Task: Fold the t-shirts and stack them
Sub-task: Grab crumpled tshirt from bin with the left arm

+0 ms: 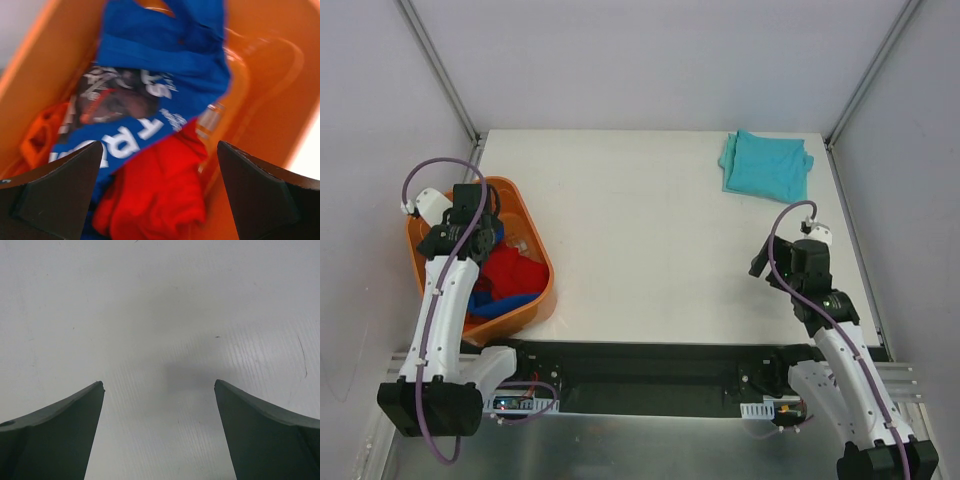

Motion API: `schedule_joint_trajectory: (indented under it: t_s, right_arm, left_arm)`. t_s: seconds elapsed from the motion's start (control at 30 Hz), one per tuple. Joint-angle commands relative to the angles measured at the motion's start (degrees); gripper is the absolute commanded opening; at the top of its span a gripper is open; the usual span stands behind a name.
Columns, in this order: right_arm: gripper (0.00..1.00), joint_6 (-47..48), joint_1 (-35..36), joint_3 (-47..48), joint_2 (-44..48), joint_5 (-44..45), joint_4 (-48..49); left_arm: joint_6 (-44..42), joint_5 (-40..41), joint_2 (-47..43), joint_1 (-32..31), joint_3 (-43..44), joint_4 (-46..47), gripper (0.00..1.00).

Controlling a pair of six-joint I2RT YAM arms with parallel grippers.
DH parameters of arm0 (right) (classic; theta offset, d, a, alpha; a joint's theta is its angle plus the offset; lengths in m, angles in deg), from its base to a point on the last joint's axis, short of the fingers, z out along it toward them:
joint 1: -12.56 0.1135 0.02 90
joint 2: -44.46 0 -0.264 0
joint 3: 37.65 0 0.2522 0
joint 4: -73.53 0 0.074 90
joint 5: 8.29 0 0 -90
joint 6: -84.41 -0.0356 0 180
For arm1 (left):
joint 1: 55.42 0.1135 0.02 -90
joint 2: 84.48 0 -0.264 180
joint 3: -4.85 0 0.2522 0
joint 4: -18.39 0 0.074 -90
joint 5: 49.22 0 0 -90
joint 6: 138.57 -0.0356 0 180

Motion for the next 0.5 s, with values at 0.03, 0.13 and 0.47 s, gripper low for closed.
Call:
schedule_joint_trajectory:
  t_s: [0.03,0.13,0.47]
  right_arm:
    - [0.97,1.1,0.4,3.0,-2.5,-1.8,3.1]
    - [0.97,1.2,0.3,3.2,-4.2,-2.2,3.3]
    - [0.97,3.6,0.5,7.7,-6.5,-4.0,-2.6]
  left_arm:
    - [0.8,4.9,5.6,4.8,2.7,-3.8,0.99]
    - [0.7,5.3,10.3,7.5,4.4,-3.0,0.99]
    - [-10.1,0.9,27.6,13.9,11.2,11.2,0.99]
